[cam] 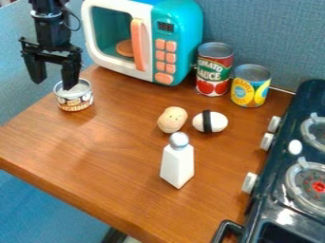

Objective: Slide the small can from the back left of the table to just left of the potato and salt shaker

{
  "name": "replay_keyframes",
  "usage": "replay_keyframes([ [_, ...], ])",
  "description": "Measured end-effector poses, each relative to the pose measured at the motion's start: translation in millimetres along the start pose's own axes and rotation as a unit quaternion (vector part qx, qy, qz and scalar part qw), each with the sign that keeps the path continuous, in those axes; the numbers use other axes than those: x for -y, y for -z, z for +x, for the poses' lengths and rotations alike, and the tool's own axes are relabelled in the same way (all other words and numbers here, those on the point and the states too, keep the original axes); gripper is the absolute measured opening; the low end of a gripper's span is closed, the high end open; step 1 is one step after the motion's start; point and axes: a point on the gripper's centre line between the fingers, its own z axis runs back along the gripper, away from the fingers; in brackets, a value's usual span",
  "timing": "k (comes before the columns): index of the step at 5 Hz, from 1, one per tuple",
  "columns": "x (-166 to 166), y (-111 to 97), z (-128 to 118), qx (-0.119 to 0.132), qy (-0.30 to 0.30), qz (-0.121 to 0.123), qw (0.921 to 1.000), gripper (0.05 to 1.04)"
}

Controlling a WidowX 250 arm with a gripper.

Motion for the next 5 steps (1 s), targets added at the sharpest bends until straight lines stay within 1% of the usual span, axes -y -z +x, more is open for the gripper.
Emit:
replay_keyframes([
  [1, 1.8, 14.4, -2.4, -0.021, 0.0, -0.005, 0.9998, 1.004],
  [2, -5.2, 23.8, 4.0, -0.04, 0.016, 0.008, 0.999, 1.004],
  [3, -8.0, 23.7, 14.5, -0.035, 0.027, 0.01, 0.999, 1.004],
  [4, -10.4, 27.1, 24.9, -0.037, 0.036, 0.01, 0.9986, 1.004],
  [5, -15.2, 25.7, 39.8, -0.036, 0.035, 0.014, 0.9987, 1.004],
])
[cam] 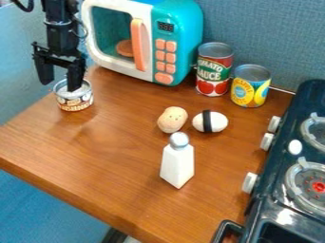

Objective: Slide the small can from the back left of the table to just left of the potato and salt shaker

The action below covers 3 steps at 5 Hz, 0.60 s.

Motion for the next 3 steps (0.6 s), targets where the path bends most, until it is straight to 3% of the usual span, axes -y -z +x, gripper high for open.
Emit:
replay_keyframes([
  [2, -18.0, 0.7, 12.1, -0.008, -0.01, 0.017, 0.9998, 1.004],
  [3, -25.7, 8.5, 10.5, -0.029, -0.018, 0.04, 0.9986, 1.004],
])
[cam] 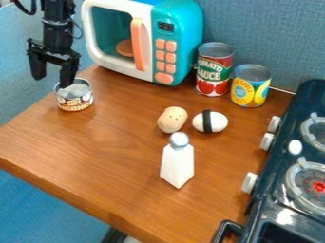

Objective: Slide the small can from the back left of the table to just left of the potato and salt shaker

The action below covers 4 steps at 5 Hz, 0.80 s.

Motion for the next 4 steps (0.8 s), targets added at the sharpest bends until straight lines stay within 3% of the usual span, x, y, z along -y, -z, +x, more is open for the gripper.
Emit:
replay_keyframes([
  [2, 11.3, 8.7, 0.8, 0.004, -0.002, -0.002, 1.0, 1.004],
  [3, 18.8, 6.7, 6.0, 0.013, -0.007, 0.022, 0.9996, 1.003],
  [4, 25.0, 3.4, 13.1, 0.031, -0.015, 0.019, 0.9992, 1.003],
])
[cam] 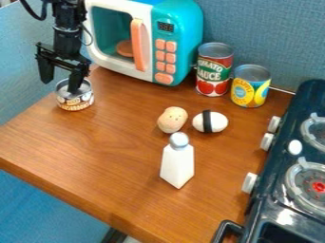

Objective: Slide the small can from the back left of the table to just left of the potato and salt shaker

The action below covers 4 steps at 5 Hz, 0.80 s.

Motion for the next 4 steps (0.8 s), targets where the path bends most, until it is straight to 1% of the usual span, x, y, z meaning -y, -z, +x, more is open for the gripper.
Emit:
replay_keyframes([
  [1, 11.2, -3.1, 4.5, 0.006, 0.01, 0.016, 0.9998, 1.003],
  [2, 34.9, -5.8, 5.9, 0.021, 0.034, 0.02, 0.999, 1.003],
  [3, 54.3, -6.0, -6.3, 0.023, 0.04, -0.011, 0.9989, 1.003],
  [4, 69.9, -5.8, -15.5, 0.018, 0.052, -0.045, 0.9975, 1.003],
])
